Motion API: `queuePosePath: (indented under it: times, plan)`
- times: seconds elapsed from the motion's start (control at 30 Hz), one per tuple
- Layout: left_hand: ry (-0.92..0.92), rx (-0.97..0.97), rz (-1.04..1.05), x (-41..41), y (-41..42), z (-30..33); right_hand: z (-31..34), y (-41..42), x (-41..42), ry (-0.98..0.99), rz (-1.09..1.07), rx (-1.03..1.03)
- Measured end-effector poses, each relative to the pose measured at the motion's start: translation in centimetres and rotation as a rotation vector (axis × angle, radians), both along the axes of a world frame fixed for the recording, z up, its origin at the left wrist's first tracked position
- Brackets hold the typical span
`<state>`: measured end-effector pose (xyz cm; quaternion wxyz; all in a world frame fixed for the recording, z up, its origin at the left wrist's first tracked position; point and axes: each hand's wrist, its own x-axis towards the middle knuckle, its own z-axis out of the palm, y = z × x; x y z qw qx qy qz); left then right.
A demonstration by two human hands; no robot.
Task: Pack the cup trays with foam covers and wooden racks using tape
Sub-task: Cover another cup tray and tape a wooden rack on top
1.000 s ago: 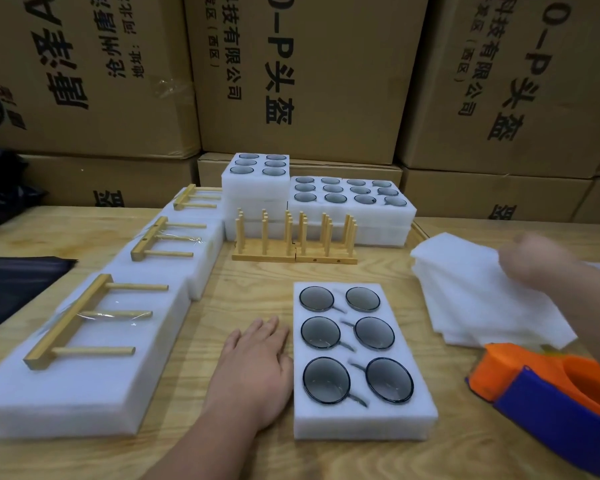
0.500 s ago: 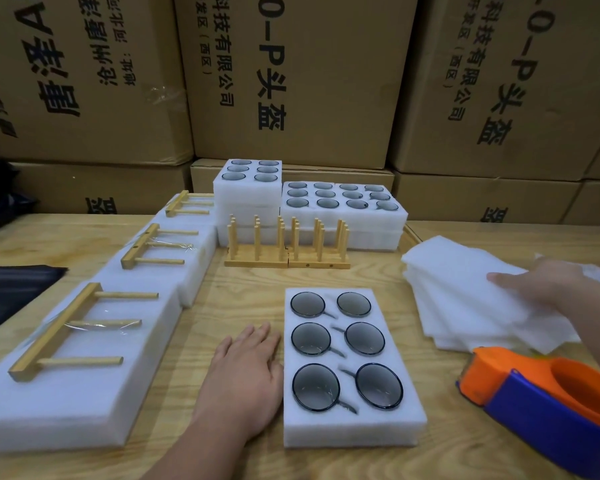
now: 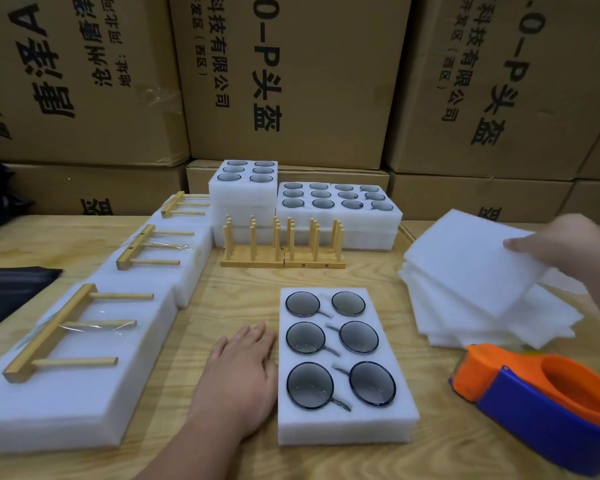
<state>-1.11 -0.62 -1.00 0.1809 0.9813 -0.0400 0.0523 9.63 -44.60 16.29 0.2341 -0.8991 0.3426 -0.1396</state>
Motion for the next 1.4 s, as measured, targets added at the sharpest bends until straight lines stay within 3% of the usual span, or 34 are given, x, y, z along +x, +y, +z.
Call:
queuePosePath:
  times: [0.43, 0.63, 1.23, 1.4]
  plan:
    - [0.000, 0.002, 0.004, 0.0, 0.0, -0.1, 0.7, 8.8, -6.1, -0.327, 0.334, 0.591]
    - [0.006, -0.005, 0.005, 0.0, 0.0, -0.1, -2.9, 13.2, -8.9, -0.274, 0.433, 0.775]
    - [0.016, 0.000, -0.007, 0.0, 0.0, 0.0, -9.4, 18.6, -13.9, -0.159, 0.562, 0.843]
    - [0.012, -0.001, -0.011, -0.1, -0.1, 0.1, -9.3, 18.9, -13.8, -0.128, 0.563, 0.745]
